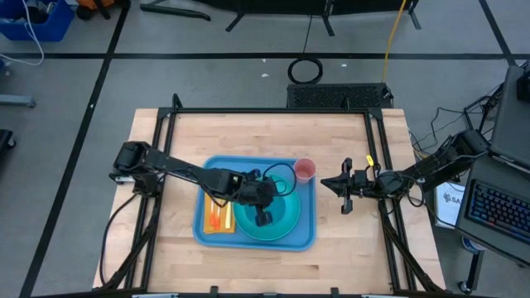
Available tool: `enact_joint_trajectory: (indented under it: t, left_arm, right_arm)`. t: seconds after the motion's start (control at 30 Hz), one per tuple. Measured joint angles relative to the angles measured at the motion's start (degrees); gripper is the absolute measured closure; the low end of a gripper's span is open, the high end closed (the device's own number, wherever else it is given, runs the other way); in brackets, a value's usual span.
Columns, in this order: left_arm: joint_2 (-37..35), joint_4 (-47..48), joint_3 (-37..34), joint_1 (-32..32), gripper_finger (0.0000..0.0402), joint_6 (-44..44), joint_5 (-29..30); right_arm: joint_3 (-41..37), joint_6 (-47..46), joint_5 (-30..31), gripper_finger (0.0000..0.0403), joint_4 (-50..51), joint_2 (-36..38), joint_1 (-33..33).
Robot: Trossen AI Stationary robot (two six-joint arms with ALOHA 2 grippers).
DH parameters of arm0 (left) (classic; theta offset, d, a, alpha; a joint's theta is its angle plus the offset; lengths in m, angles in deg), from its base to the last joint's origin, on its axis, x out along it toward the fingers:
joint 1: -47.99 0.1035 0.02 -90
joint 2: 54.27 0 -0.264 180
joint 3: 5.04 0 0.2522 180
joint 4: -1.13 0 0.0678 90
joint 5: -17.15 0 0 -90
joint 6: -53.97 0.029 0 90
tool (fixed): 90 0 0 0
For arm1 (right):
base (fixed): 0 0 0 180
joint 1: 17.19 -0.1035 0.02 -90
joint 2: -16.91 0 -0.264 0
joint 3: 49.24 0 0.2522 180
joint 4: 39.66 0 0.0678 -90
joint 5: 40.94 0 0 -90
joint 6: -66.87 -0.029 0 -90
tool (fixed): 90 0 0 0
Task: Set up tray
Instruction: Return to Home Position
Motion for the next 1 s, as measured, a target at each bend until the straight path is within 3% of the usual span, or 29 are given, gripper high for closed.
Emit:
enact_joint_trajectory:
  t: [0.23, 0.37, 0.83, 1.0]
  left_arm:
    - [-4.9, -1.3, -0.1, 0.0, 0.0397, 5.7, 4.5]
    - [-9.5, -6.7, -4.0, -0.2, 0.0399, 8.8, 6.3]
    - [-40.0, -56.4, -46.2, -2.3, 0.0401, 20.6, 12.6]
    - [-50.2, -67.9, -58.1, -3.7, 0.0401, 24.0, 15.9]
  right_arm:
    - [0.0, 0.0, 0.0, 0.0403, 0.0, 0.0, 0.0]
    - [0.0, 0.0, 0.0, 0.0403, 0.5, 0.0, 0.0]
    - [0.0, 0.0, 0.0, 0.0403, 1.7, 0.0, 0.0]
    - [0.0, 0.0, 0.0, 0.0403, 2.0, 0.0, 0.0]
